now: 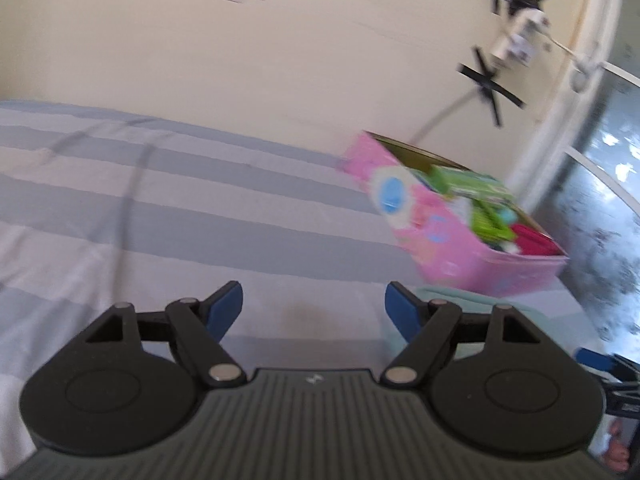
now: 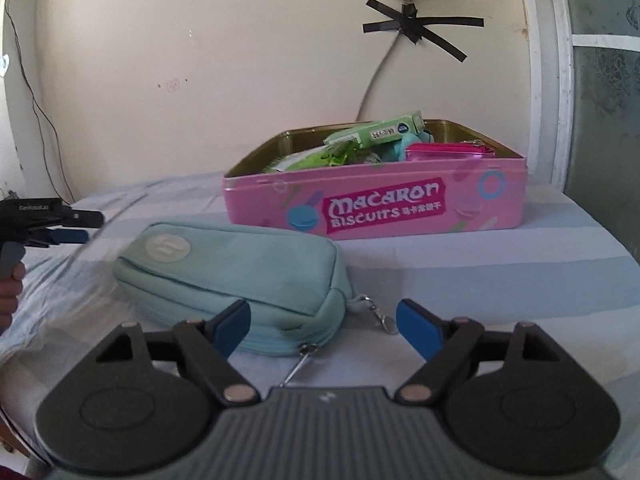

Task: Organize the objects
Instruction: 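Lift the teal pouch with the right gripper while the left gripper grasps it, then carry the teal pouch over the tin and lower it on top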

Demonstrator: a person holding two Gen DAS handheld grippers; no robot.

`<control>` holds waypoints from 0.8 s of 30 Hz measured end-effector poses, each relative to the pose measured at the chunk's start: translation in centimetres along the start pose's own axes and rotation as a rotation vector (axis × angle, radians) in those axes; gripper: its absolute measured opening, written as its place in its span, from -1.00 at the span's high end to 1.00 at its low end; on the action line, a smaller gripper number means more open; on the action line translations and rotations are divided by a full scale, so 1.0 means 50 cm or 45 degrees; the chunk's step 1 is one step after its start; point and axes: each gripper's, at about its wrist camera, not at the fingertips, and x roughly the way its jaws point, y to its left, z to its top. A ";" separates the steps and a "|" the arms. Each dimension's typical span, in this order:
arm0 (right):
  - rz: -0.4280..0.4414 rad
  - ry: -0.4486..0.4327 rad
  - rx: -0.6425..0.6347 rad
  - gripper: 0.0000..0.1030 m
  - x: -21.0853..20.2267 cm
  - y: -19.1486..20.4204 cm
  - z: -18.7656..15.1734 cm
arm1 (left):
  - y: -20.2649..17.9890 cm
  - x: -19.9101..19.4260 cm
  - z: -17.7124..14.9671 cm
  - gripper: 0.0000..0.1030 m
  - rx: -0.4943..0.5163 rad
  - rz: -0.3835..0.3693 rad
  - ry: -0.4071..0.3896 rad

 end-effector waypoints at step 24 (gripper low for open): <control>0.225 0.024 0.053 -0.19 0.059 -0.015 0.017 | -0.169 0.038 -0.037 -0.08 0.149 -0.080 0.072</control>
